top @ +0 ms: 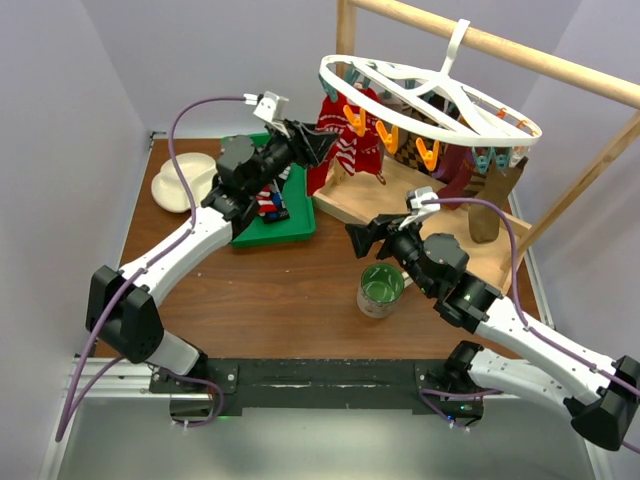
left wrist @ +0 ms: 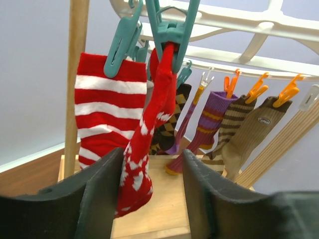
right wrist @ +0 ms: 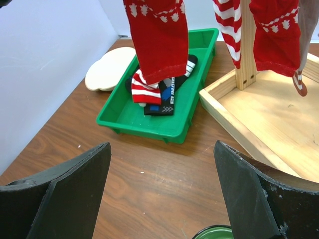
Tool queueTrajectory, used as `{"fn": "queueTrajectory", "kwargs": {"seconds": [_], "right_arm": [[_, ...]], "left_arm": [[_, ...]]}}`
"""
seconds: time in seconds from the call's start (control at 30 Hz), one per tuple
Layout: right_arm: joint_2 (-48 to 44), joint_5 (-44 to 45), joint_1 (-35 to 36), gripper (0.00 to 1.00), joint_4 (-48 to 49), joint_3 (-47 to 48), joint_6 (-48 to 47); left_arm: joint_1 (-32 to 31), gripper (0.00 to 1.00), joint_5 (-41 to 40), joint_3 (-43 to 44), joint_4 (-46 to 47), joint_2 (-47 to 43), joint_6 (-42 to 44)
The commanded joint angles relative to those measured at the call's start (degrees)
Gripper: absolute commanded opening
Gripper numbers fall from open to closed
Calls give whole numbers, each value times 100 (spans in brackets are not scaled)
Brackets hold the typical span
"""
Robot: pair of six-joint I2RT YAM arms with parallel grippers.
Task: Remove the socks clipped to the hanger
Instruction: Remove the sock from the hanger.
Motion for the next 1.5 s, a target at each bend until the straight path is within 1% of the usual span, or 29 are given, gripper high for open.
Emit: {"fn": "queueTrajectory", "kwargs": {"seconds": [0.0,0.03,0.07,0.17,0.4,0.53,0.63,0.8,1.07,1.23,1.47], "right_arm": [[27,-35,0,89,356,18,1],[27,-44,0,89,356,27,-8],[36,-35,0,89,365,36,-25],[44,-27,0,89,453,53,-60],[71,149,0,91,857,-78,-122],[27,176,9,91,1497,-315,-245],[35,176,0,92,1718,-386,-367],[97,132,0,94,1727,-298,-526],[62,176,-9,98,1833,-237,-878],[263,140,-9,99,1885,-70,-1045],[694,-166,-17,99,2105,220,-1063]], "left_arm": [[-155,38,-264,410,343,81,265],[-216,30,-264,402,343,64,274],[-261,18,-290,393,325,46,300],[-401,0,-343,261,316,-68,370],[-717,0,-370,-151,158,-401,388],[-929,0,-466,-372,70,-586,397],[-1104,0,-519,-512,-26,-718,414],[-1385,0,-668,-750,-176,-991,441],[-1632,0,-748,-978,-378,-1237,415],[-1720,0,-739,-1084,-396,-1316,371],[-1781,0,-677,-1101,-431,-1343,318]]}}
